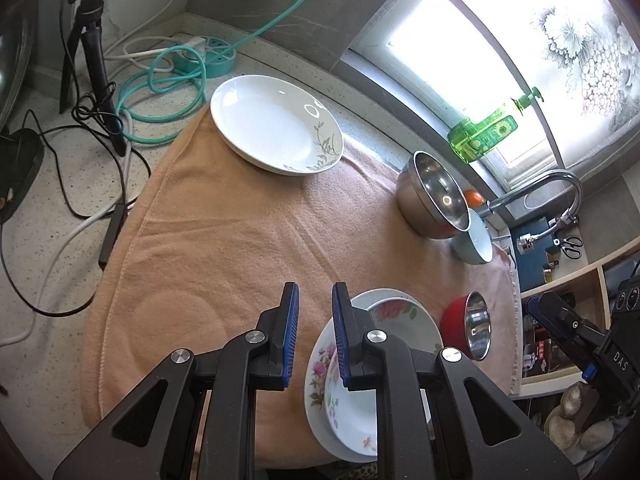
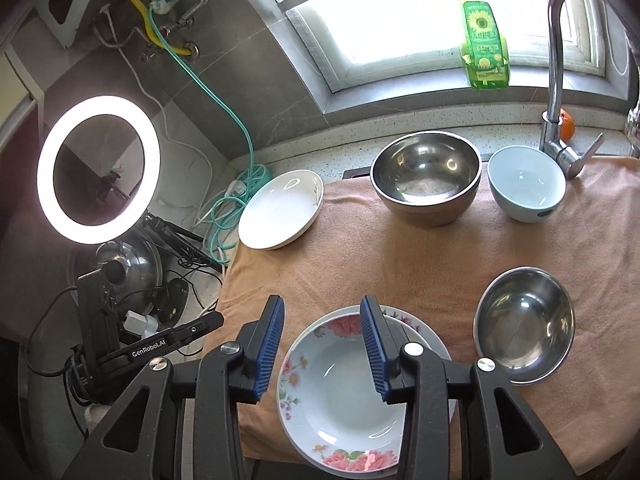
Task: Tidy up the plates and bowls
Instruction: 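Move both open tools toward the white leaf-pattern plate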
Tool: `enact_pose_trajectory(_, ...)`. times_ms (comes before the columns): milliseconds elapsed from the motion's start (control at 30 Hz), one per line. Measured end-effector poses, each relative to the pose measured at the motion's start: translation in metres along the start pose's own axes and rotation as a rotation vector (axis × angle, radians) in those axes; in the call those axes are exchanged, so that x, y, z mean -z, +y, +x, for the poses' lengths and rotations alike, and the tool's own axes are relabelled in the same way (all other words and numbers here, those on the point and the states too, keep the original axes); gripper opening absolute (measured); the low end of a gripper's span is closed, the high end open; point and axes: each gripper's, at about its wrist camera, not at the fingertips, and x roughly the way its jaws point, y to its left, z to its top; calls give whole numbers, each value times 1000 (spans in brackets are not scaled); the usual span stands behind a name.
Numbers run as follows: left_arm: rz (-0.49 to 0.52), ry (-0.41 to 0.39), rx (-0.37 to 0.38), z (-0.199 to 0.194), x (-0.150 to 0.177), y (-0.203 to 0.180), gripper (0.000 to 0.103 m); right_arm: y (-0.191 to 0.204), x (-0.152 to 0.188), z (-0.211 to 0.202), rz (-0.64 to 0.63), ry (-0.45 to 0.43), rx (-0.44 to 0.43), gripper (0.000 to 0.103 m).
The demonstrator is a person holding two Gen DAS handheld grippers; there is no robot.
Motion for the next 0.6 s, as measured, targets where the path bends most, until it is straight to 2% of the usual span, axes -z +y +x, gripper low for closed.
enact_pose_trajectory(300,-26,-41,-37,-8,-18,1,15,4,-29,5,-25,34,-21,36)
enact_pose_trajectory(600,-139,-111,-72,-18,-29,7,15,9,-78,19,-103,90,-108,37)
